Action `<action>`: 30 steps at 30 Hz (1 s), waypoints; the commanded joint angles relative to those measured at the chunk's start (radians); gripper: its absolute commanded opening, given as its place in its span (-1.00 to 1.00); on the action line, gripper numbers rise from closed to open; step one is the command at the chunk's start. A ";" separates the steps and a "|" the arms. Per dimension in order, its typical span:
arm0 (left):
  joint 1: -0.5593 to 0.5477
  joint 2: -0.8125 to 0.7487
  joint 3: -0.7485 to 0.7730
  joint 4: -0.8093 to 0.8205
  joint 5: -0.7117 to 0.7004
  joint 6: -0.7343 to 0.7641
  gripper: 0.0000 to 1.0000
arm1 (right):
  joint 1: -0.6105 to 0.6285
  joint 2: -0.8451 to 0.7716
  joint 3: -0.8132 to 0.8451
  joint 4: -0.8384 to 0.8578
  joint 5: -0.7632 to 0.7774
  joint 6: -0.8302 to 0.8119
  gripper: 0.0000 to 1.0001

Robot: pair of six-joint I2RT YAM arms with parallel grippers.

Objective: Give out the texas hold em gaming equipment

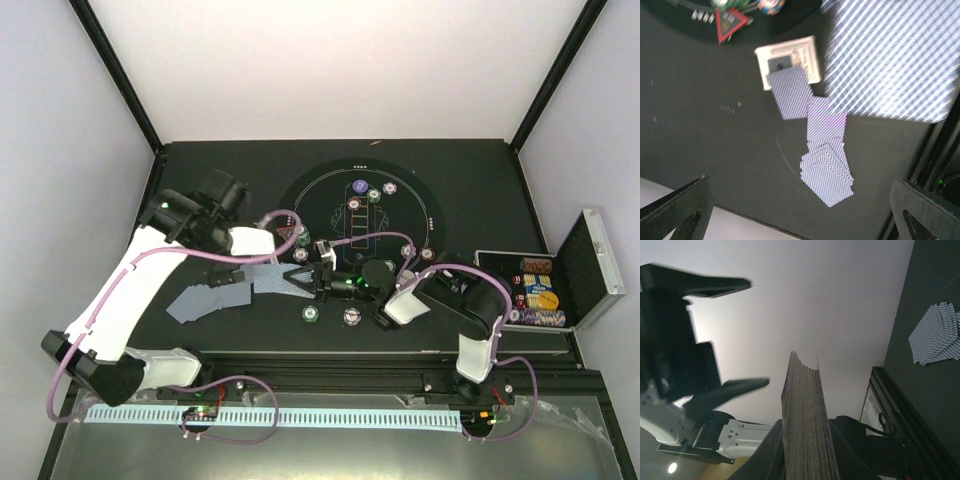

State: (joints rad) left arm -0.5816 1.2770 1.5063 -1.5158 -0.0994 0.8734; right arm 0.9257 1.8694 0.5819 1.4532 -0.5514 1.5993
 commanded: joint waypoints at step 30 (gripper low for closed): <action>0.232 0.045 -0.127 0.350 0.247 -0.744 0.93 | -0.019 -0.067 0.053 0.075 0.125 -0.012 -0.76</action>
State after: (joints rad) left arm -0.3405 1.2964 1.3849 -1.2350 0.0998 0.1665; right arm 0.8936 1.7947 0.5831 1.4559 -0.4007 1.5993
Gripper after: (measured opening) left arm 0.964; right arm 0.153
